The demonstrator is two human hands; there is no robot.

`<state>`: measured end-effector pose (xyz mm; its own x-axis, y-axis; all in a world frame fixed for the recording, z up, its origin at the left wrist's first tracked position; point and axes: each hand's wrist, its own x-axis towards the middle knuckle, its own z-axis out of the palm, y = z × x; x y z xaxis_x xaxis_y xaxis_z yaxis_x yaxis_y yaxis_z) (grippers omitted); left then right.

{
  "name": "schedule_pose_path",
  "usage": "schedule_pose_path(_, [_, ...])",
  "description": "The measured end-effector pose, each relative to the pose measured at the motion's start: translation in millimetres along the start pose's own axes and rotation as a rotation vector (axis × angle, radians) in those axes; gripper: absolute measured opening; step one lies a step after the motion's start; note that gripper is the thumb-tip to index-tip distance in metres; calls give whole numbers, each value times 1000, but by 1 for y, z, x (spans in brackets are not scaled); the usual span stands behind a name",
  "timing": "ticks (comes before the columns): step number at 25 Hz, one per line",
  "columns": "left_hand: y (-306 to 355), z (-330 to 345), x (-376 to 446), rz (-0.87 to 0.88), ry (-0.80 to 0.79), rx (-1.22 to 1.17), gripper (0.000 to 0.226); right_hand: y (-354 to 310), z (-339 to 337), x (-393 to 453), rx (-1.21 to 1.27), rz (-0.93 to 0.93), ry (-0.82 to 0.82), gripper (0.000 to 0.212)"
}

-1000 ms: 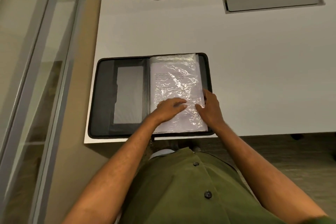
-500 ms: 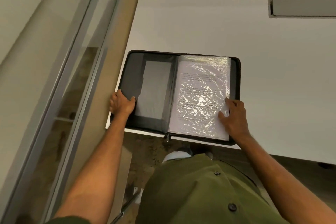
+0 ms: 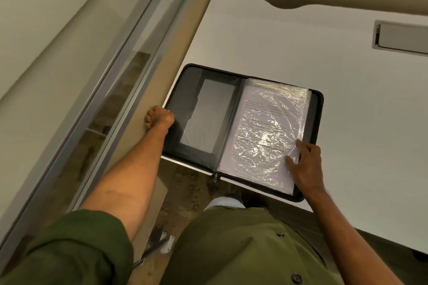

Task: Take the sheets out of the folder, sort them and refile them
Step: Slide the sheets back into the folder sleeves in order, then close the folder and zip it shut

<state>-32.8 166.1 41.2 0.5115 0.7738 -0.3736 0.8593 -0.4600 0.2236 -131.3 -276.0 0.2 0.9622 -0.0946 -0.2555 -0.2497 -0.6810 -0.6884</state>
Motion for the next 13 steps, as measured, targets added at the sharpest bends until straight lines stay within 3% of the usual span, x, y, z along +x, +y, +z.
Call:
schedule_pose_path(5, [6,-18,-17,22,136,-88,45,-8,-6,-2,14,-4,-12,65])
schedule_pose_path(9, [11,-49,-54,173,183,-235,32,-7,-6,-1,40,-11,-21,65])
schedule_pose_path(13, [28,-94,-115,336,201,-178,17,-5,-7,-2,55,5,-23,65])
